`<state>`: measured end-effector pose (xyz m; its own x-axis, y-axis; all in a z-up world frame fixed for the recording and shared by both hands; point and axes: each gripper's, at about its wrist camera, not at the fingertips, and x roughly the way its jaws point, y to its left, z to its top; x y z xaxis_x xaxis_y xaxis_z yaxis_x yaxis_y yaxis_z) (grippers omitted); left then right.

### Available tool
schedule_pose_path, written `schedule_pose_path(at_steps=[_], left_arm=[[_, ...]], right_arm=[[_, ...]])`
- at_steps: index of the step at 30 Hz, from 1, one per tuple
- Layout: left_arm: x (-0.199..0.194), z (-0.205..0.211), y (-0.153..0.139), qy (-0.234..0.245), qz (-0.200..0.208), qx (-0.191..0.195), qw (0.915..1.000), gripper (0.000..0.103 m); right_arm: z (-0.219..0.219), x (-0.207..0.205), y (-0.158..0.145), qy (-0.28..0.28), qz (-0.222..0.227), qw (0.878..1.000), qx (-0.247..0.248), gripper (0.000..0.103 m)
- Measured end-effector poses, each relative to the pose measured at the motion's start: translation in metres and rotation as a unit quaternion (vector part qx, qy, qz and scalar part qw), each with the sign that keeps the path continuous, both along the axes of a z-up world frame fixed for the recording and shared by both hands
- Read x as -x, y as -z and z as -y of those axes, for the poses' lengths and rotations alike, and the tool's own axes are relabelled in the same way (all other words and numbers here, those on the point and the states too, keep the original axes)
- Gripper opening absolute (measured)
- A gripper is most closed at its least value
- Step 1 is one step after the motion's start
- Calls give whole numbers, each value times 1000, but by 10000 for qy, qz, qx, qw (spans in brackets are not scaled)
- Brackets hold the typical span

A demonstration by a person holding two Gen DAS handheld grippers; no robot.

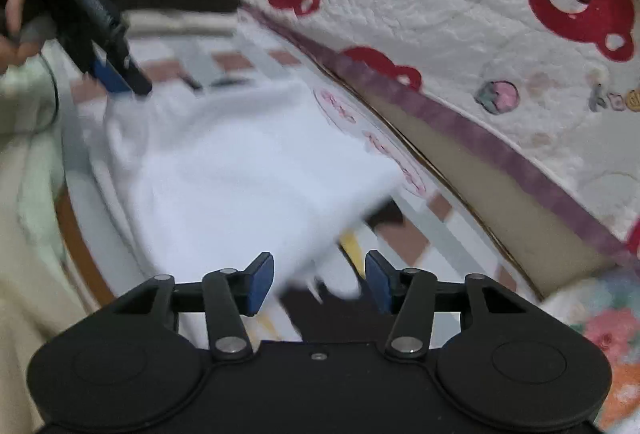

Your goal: Fold clothes

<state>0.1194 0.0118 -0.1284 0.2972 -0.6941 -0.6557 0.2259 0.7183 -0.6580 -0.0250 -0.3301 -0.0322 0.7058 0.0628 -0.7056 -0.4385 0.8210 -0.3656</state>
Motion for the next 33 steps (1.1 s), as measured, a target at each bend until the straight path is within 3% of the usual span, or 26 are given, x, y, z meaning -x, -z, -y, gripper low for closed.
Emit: schedule_pose_path(at_steps=[2, 4, 7, 8, 9, 10, 12, 15, 18, 20, 24, 27, 29, 30, 31, 33], left_arm=[[0, 6, 1, 134, 33, 77, 9999, 53], [-5, 18, 4, 282, 257, -278, 9989, 57], [-7, 23, 12, 204, 309, -395, 9985, 55], [-7, 24, 14, 155, 338, -401, 9985, 50], [-5, 25, 13, 143, 518, -459, 9975, 24], [-3, 27, 11, 132, 697, -517, 9961, 13], [1, 30, 9, 109, 1055, -632, 9923, 10], [6, 35, 1, 142, 1295, -677, 9892, 9], [9, 36, -8, 150, 1389, -651, 9880, 9], [10, 30, -13, 73, 1309, -533, 9899, 9], [-2, 14, 6, 154, 570, -300, 9978, 9], [-4, 8, 16, 113, 134, -74, 9998, 12], [-1, 11, 11, 224, 202, -75, 9995, 18], [1, 15, 10, 311, 246, -121, 9991, 29], [2, 18, 9, 397, 289, -166, 9987, 34], [5, 27, 9, 566, 370, -366, 9970, 33]], right_arm=[[16, 1, 8, 313, -395, 9956, -794, 56], [22, -4, 20, 466, -770, 9864, -1373, 56], [15, -8, 35, 335, -1207, 9779, -1674, 56], [13, -8, 40, 342, -1237, 9786, -1607, 56], [10, -8, 44, 348, -1266, 9793, -1539, 56], [8, -8, 49, 351, -1300, 9798, -1481, 56], [6, -9, 57, 346, -1404, 9791, -1430, 56], [9, -19, 73, 567, -1728, 9718, -1500, 56], [9, -23, 82, 674, -1655, 9705, -1619, 53], [6, -17, 71, 536, -1432, 9725, -1759, 13], [3, -10, 51, 618, -1059, 9807, -1523, 11], [1, -12, 53, 707, -1167, 9797, -1468, 11], [1, -13, 57, 749, -1218, 9778, -1529, 15], [1, -14, 58, 769, -1243, 9769, -1559, 17], [1, -14, 60, 790, -1268, 9759, -1589, 18], [3, -15, 62, 862, -1260, 9746, -1639, 28]])
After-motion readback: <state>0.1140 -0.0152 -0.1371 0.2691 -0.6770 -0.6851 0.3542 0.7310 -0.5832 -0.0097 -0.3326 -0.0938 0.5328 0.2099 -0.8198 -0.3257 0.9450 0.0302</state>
